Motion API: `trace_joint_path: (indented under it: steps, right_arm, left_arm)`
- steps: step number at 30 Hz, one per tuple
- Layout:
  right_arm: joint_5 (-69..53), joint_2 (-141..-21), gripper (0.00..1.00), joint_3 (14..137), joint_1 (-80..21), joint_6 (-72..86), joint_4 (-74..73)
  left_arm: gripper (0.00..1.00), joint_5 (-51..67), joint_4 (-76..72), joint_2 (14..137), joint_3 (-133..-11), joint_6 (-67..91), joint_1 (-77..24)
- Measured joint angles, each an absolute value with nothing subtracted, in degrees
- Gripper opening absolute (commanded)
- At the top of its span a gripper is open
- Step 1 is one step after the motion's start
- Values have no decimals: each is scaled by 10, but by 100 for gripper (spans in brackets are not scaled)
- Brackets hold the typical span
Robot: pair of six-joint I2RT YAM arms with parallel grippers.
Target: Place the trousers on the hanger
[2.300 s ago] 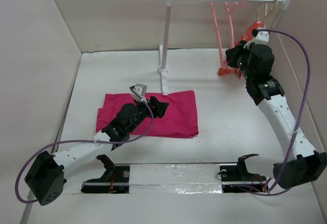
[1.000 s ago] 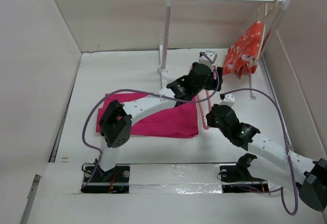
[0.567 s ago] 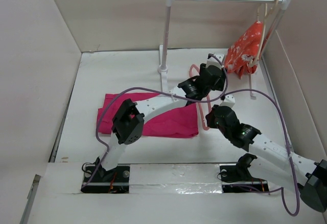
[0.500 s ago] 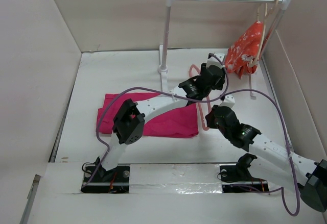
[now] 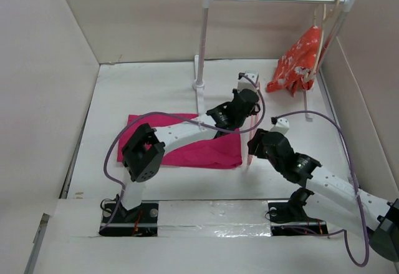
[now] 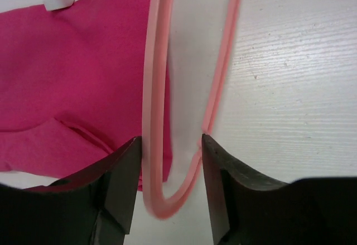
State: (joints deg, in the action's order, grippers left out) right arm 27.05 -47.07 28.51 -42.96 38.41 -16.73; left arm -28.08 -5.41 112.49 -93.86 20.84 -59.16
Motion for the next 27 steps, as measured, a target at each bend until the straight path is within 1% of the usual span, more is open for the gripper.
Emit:
trace_joint_path:
  steps: [2,3,6,8,11,12,13,16,18,19,20,21,23,26,27]
  right_arm:
    - [271,-455,73,285,-432,386,-177]
    - [271,-444,74,285,-433,387,-183]
    - [269,-403,73,286,-434,386,-197]
    - [263,-374,69,286,-436,386,-203]
    - [248,-341,28,286,-435,381,-201]
    - [243,-336,6,286,-432,380,-197]
    - [235,-335,0,285,-429,376,-193]
    - [203,-370,0,283,-400,370,-163]
    - [175,-427,0,283,-370,363,-135]
    - [162,-456,4,283,-355,359,-119]
    - [148,-487,10,282,-341,355,-106]
    - [132,-513,23,280,-327,352,-90]
    - [103,-559,28,279,-307,343,-57]
    - [80,-610,43,279,-295,339,-18]
    - [71,-627,49,279,-293,338,-3]
  left_arm:
    - [0,-269,-95,1085,-863,241,-591]
    - [0,-269,-109,1065,-829,257,-592]
    - [0,-263,-163,1017,-739,305,-593]
    - [0,-263,-197,994,-693,335,-594]
    - [0,-274,-241,977,-641,373,-599]
    - [0,-280,-256,972,-624,385,-600]
    - [0,-285,-272,967,-605,397,-602]
    - [0,-309,-309,955,-555,429,-609]
    - [0,-328,-330,948,-527,444,-615]
    - [0,-337,-339,945,-514,450,-616]
    - [0,-345,-345,941,-505,455,-618]
    - [0,-352,-350,938,-498,459,-619]
    - [0,-362,-362,931,-485,461,-619]
    - [0,-376,-378,919,-465,462,-619]
    - [0,-380,-380,917,-461,461,-619]
